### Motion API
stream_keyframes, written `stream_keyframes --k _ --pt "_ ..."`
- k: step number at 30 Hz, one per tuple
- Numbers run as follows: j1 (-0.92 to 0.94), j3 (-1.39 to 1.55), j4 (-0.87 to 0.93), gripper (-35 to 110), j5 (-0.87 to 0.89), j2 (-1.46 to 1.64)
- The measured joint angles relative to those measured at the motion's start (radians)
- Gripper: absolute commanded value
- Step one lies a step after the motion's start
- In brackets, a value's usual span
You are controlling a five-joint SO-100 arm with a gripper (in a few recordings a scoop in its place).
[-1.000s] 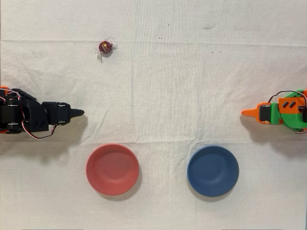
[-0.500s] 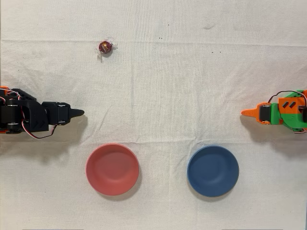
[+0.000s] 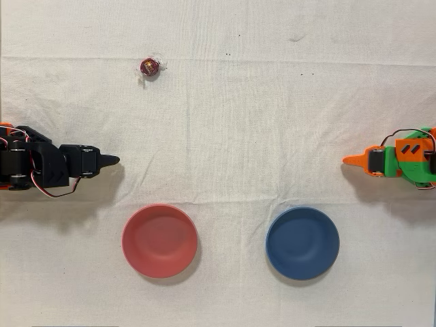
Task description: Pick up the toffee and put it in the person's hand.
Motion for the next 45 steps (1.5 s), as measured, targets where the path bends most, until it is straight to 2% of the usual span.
stream_keyframes --k 45 --pt "-0.006 -0.008 0.009 2 0.015 0.0"
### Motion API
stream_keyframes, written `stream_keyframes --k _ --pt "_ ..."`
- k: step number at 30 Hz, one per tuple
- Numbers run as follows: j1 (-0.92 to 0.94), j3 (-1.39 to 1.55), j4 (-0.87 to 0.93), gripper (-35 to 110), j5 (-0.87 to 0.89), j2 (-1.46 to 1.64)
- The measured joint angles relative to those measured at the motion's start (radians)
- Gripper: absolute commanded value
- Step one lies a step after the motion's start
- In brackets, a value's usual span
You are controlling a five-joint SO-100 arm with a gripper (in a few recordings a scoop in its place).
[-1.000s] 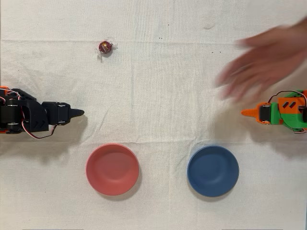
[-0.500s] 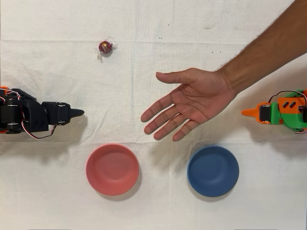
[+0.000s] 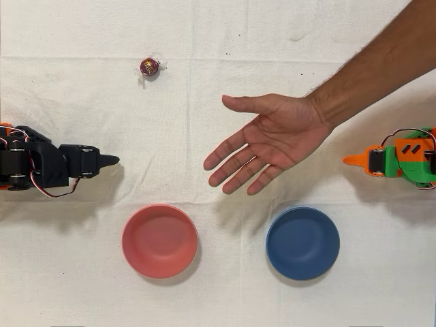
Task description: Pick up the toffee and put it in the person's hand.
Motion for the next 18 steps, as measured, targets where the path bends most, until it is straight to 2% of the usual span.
stream_keyframes --k 18 --pt "-0.026 -0.063 -0.074 9 -0.026 -0.109"
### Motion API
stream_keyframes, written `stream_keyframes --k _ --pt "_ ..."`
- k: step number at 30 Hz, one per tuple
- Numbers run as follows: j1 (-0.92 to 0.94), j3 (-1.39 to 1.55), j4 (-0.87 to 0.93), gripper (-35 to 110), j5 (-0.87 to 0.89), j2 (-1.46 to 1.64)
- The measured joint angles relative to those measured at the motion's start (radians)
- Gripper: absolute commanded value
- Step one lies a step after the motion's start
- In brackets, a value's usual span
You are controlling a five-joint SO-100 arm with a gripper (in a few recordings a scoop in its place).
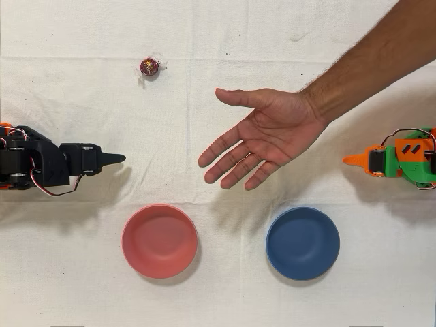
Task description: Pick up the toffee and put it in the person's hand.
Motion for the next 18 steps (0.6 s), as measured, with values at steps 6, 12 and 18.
stream_keyframes --k 6,12,18 --pt "0.002 -0.055 -0.009 12 -0.009 -0.081" --pt "-0.031 -0.17 -0.009 13 0.017 -0.232" --pt "-0.054 -0.325 0.0 14 0.071 -0.425"
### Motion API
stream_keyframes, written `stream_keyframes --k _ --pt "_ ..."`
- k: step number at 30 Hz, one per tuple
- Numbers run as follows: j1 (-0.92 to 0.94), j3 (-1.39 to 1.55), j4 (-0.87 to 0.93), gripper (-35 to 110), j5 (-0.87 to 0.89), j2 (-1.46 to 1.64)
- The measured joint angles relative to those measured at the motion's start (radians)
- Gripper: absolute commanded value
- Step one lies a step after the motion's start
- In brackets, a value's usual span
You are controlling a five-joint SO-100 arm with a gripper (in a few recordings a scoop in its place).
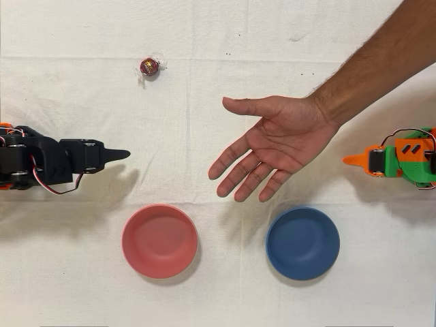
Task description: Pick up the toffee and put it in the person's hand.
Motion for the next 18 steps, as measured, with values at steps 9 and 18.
stream_keyframes --k 9,18 --pt "-0.048 -0.235 0.006 20 0.037 -0.267" --pt "-0.124 -0.403 0.021 20 0.064 -0.511"
